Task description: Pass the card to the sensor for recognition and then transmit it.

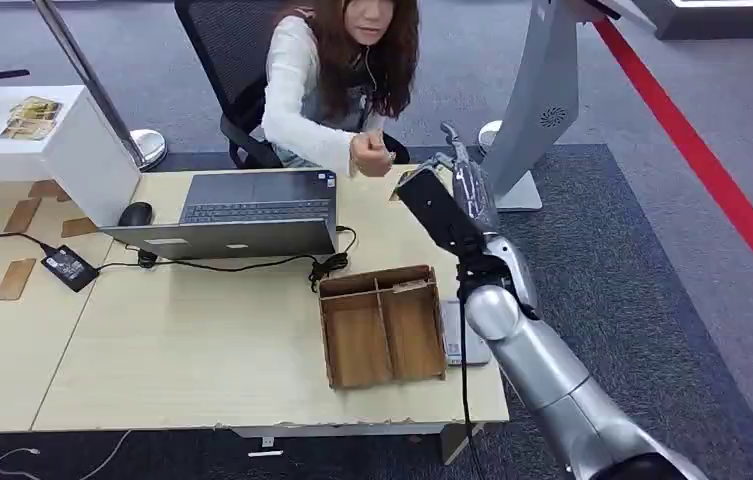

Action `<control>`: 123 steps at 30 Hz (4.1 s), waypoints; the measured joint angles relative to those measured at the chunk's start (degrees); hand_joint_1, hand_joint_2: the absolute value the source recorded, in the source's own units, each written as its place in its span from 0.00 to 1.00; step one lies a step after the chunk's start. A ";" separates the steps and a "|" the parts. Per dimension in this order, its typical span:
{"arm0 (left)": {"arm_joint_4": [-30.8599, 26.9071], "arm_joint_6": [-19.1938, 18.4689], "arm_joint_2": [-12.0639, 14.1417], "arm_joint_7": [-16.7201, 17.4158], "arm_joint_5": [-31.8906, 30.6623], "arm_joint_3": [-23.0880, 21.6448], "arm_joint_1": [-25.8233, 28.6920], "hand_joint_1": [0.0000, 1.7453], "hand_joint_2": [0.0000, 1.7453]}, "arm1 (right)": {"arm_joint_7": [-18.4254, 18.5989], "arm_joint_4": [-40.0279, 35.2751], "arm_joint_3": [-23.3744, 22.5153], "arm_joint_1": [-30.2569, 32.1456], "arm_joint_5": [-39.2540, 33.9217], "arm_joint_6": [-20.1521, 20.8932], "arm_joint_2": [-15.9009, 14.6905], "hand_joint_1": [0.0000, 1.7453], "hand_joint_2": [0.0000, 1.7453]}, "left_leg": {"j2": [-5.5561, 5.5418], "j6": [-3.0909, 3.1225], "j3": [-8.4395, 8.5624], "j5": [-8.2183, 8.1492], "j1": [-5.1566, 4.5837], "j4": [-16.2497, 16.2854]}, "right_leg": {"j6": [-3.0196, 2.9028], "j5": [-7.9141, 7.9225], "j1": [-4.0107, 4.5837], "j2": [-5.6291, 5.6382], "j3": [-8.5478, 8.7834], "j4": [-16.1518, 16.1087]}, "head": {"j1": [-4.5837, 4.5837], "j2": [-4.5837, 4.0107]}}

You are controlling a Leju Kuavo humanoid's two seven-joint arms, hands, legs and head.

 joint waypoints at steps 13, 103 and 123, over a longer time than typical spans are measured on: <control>0.00 0.20 0.00 0.37 0.98 0.00 0.24 0.00 0.00 | 4.52 -6.49 -1.22 0.51 1.83 -1.00 -4.48 1.00 1.00 | 0.01 0.00 0.06 -0.01 -0.04 0.01 | 0.01 0.00 -0.01 0.00 0.00 -0.03 | 0.02 0.00; 0.00 2.47 -0.22 1.11 5.22 2.43 0.34 0.00 0.00 | 3.56 -1.84 -7.26 27.75 0.00 -4.70 -7.15 1.00 1.00 | 0.01 0.05 -0.02 -0.06 -0.03 0.01 | 0.02 -0.02 -0.03 0.02 0.01 -0.03 | 0.00 0.00; 0.00 2.36 -0.22 1.44 4.98 2.49 0.36 0.00 0.00 | 4.33 -1.33 -7.26 29.13 -0.02 -6.67 -7.54 1.00 1.00 | 0.01 0.05 -0.02 -0.06 -0.03 0.01 | 0.02 -0.02 -0.03 0.02 0.02 -0.03 | 0.00 0.02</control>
